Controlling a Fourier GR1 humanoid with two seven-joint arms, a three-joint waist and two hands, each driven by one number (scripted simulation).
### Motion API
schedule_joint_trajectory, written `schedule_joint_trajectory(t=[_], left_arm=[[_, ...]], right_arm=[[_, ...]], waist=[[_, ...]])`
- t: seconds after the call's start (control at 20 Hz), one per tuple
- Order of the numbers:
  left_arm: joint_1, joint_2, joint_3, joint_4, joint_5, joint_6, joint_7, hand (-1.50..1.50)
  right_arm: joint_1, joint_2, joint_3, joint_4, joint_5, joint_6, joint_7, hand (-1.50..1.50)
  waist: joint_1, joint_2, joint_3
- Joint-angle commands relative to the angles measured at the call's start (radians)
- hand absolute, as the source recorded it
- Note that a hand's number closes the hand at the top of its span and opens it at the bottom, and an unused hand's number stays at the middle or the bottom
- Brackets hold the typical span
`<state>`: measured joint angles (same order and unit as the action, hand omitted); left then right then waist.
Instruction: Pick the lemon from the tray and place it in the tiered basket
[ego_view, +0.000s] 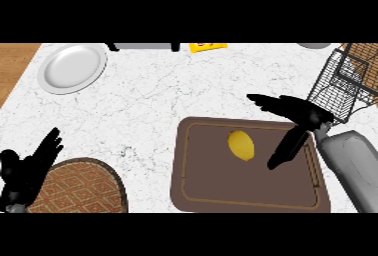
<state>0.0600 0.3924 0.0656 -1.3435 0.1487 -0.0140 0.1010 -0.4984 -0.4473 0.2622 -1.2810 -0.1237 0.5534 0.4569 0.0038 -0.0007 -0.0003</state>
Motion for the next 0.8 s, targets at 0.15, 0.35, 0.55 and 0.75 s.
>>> schedule_joint_trajectory(t=[0.15, 0.35, 0.55, 0.75], left_arm=[[-0.066, 0.006, 0.046, 0.062, -0.007, -0.042, 0.009, 0.00], [0.018, -0.012, 0.046, -0.086, -0.019, -0.029, 0.062, 0.00], [-0.011, -0.024, 0.071, 0.037, -0.017, -0.088, -0.013, 0.00], [-0.003, -0.066, 0.054, -0.023, -0.089, -0.039, 0.029, 0.00]], right_arm=[[0.020, -0.006, -0.037, 0.000, 0.076, 0.055, 0.080, -1.50], [0.030, -0.031, -0.128, -0.009, 0.030, 0.129, 0.121, -1.50], [-0.023, 0.020, -0.129, 0.133, 0.092, 0.180, 0.037, -1.50], [0.049, 0.071, -0.162, 0.034, 0.097, 0.182, 0.095, -1.50]], waist=[[-0.002, 0.001, 0.000], [0.000, -0.001, 0.000], [0.004, 0.002, 0.000], [-0.001, 0.000, 0.000]])
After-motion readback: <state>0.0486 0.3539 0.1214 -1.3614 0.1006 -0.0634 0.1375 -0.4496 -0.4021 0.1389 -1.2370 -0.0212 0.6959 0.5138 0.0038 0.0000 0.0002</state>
